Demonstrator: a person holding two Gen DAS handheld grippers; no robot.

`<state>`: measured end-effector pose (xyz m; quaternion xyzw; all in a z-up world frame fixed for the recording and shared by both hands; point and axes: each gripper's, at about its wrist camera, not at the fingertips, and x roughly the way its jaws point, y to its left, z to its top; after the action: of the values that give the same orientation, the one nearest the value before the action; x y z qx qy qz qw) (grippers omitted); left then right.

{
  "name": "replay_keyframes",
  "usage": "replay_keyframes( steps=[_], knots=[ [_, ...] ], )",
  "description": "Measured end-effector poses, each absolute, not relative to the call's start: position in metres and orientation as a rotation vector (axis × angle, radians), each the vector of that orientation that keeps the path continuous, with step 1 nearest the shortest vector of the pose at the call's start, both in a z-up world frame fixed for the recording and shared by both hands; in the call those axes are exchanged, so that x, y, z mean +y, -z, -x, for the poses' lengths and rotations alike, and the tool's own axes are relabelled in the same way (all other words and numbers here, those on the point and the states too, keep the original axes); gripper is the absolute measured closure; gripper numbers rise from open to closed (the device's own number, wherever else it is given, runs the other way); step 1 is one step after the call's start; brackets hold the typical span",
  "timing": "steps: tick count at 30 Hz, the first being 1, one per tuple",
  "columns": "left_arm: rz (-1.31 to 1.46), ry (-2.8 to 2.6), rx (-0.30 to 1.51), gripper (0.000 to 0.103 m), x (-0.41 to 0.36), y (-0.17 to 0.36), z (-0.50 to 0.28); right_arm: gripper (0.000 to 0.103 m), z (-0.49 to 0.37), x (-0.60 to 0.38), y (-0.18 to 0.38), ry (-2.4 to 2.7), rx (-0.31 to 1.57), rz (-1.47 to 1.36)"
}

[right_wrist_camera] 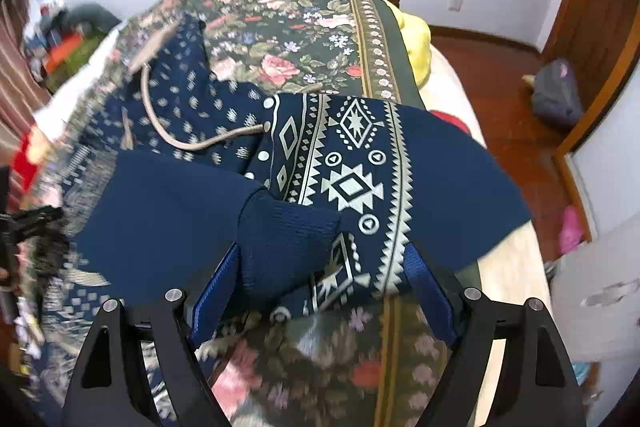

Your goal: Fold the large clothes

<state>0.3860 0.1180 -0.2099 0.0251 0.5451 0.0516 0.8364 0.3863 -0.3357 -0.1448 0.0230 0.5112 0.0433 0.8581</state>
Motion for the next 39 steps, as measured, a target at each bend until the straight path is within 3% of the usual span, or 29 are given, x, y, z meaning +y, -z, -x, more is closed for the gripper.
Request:
replay_keyframes(
  steps=[2,6,10,24,33,36,38,39],
  knots=[
    [-0.041,-0.089,1.115,0.066,0.111,0.190,-0.385,0.021,-0.380,-0.345,0.135,-0.053,1.053,-0.041],
    [-0.024,-0.046,1.030,0.045,0.087,0.156,-0.389,0.021,-0.370,-0.376,0.119,-0.017,1.030,-0.071],
    [-0.032,0.024,0.985,0.035,0.050,0.138,-0.397,0.020,-0.368,-0.411,0.120,0.007,1.052,-0.155],
    [-0.016,0.173,1.157,0.032,-0.055,0.210,-0.431,0.020,-0.397,-0.472,0.191,-0.005,1.172,-0.503],
    [0.062,0.158,1.123,0.017,-0.055,0.219,-0.447,0.020,-0.444,-0.486,0.215,0.007,1.125,-0.628],
    [0.072,0.148,1.108,0.012,-0.052,0.222,-0.447,0.025,-0.459,-0.486,0.219,0.040,1.104,-0.624],
    [0.083,0.150,1.108,0.012,-0.051,0.222,-0.448,0.036,-0.465,-0.485,0.217,0.085,1.087,-0.594],
    [0.086,0.150,1.110,0.012,-0.050,0.222,-0.448,0.052,-0.466,-0.483,0.214,0.104,1.076,-0.561]
  ],
)
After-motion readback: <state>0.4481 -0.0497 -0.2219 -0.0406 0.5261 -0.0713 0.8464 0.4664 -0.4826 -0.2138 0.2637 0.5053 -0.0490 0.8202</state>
